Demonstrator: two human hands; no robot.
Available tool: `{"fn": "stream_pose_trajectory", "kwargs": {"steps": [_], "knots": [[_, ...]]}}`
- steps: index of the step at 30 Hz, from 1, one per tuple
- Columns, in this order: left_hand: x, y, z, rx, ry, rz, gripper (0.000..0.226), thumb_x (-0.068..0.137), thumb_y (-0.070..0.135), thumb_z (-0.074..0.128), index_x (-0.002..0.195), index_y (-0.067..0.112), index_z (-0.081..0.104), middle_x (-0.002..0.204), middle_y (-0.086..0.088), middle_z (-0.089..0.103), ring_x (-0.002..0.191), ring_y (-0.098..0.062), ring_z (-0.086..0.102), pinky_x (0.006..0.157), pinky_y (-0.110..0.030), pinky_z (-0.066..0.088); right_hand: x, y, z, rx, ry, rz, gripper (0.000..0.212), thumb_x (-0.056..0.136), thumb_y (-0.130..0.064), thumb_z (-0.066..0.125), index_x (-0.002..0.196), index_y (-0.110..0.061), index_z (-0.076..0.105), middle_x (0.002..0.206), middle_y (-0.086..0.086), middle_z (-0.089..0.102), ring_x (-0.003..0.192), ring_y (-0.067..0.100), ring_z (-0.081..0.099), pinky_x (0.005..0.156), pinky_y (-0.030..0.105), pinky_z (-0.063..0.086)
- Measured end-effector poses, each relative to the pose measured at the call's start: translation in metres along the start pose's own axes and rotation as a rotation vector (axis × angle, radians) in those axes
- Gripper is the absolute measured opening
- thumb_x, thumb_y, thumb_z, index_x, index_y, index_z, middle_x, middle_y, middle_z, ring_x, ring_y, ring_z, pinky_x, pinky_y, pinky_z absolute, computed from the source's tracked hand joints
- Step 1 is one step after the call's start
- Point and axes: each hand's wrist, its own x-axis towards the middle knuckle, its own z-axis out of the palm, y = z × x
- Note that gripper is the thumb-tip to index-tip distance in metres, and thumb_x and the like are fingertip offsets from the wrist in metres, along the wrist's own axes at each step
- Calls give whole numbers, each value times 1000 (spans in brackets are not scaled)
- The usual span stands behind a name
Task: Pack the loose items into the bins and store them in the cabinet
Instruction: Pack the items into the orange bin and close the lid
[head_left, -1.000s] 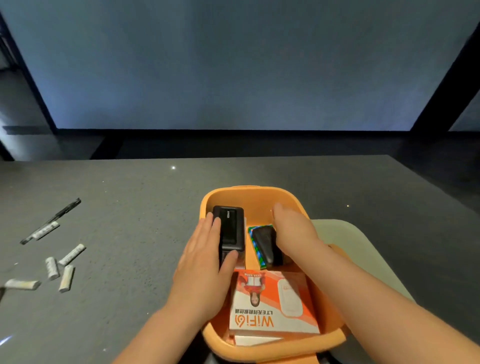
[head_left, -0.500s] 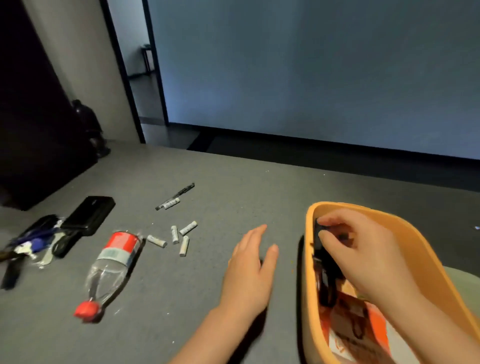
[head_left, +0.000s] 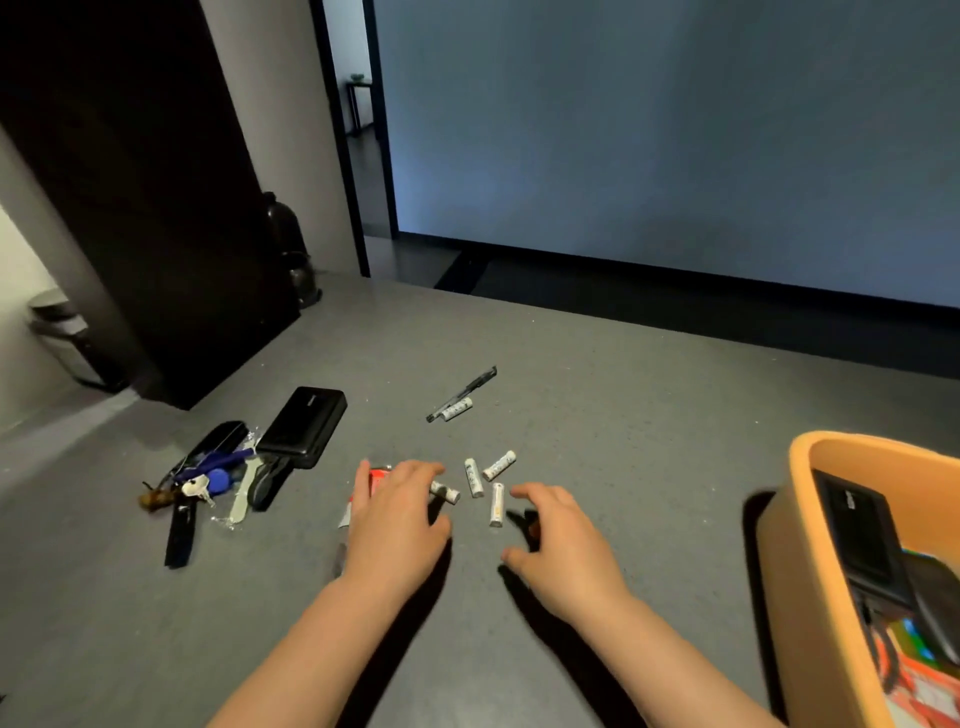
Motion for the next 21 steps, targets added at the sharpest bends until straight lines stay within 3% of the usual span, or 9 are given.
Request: {"fn": "stream_pose_trajectory", "kwargs": {"steps": [2, 5, 7, 9, 12, 17, 21], "knots": [[17, -2, 2, 137, -54, 66, 52, 82, 32, 60, 132, 30, 45, 136, 10, 44, 134, -8, 33, 112, -39, -17, 28, -7, 8, -50, 29, -24, 61, 79, -25, 68, 135, -31, 42, 138, -7, 41, 126, 16, 42, 96, 26, 37], [46, -2, 7, 292, -188, 155, 66, 79, 40, 63, 139, 28, 37, 141, 4, 39, 138, -12, 26, 112, -44, -17, 63, -10, 15, -181, -28, -40, 83, 73, -37, 76, 144, -31, 33, 153, 2, 24, 141, 21, 21, 109, 33, 28], [65, -1, 11, 367, -326, 204, 79, 75, 49, 67, 142, 26, 32, 140, 1, 41, 136, -17, 32, 116, -46, -6, 78, -7, 16, -260, -128, -25, 101, 63, -46, 82, 147, -32, 28, 158, 4, 12, 146, 22, 9, 113, 39, 22], [79, 0, 16, 401, -427, 223, 86, 72, 55, 70, 142, 25, 30, 136, -3, 45, 129, -23, 40, 113, -42, 17, 88, -2, 14, -302, -188, -18, 105, 59, -53, 83, 146, -31, 29, 158, 4, 15, 145, 23, 11, 114, 40, 23], [88, 4, 26, 404, -489, 231, 82, 74, 53, 70, 141, 26, 30, 134, -8, 43, 125, -27, 40, 98, -37, 37, 92, 8, 13, -362, -206, -92, 95, 63, -62, 76, 144, -33, 35, 153, 1, 25, 140, 22, 21, 110, 36, 26], [81, 8, 37, 364, -503, 207, 63, 85, 45, 62, 137, 24, 35, 133, -8, 36, 125, -27, 34, 90, -38, 42, 74, 26, 23, -394, -75, -244, 68, 77, -65, 60, 136, -36, 44, 144, 0, 37, 129, 22, 32, 100, 35, 29], [61, 13, 44, 316, -417, 193, 46, 93, 39, 50, 133, 20, 37, 132, -7, 37, 123, -27, 34, 84, -37, 44, 61, 38, 30, -319, 28, -296, 50, 82, -60, 53, 123, -31, 58, 130, 0, 51, 113, 25, 47, 91, 35, 37]]}}
